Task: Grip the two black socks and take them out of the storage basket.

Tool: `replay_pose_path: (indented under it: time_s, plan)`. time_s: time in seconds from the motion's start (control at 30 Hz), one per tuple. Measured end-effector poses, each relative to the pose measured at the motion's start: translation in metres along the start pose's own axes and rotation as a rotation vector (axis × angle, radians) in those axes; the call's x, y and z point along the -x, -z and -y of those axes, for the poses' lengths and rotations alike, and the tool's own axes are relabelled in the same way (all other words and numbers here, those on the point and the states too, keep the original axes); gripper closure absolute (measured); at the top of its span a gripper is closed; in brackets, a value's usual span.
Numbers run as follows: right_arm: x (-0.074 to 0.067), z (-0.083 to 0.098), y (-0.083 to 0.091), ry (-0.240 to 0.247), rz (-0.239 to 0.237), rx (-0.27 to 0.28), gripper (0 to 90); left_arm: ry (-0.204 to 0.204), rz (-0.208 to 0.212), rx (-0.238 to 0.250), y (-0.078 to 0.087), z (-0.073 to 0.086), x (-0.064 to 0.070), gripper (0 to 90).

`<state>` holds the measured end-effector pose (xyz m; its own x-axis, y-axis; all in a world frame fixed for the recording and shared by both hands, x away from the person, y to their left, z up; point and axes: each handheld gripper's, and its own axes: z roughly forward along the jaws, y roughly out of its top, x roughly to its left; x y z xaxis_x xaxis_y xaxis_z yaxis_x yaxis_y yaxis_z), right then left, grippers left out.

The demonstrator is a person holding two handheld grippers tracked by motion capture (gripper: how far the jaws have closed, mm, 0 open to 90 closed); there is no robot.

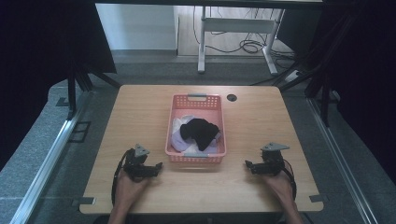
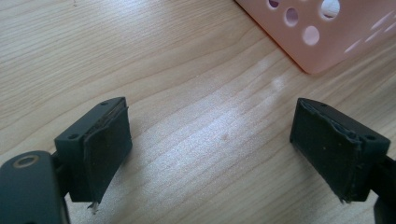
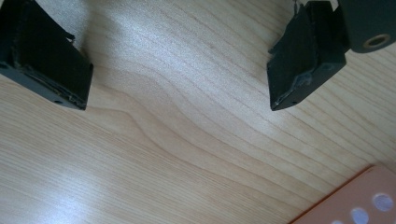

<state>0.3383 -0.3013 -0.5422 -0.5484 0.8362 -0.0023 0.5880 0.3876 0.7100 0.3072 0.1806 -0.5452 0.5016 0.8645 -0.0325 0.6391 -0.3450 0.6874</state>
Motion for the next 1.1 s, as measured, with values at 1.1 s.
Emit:
replay_pose_path:
  time_s: [1.1]
  plan:
    - [-0.004,-0.017,0.015,0.003,-0.014,-0.007,0.0,-0.001,-0.001,-0.001,0.0,0.0,0.0,12.2]
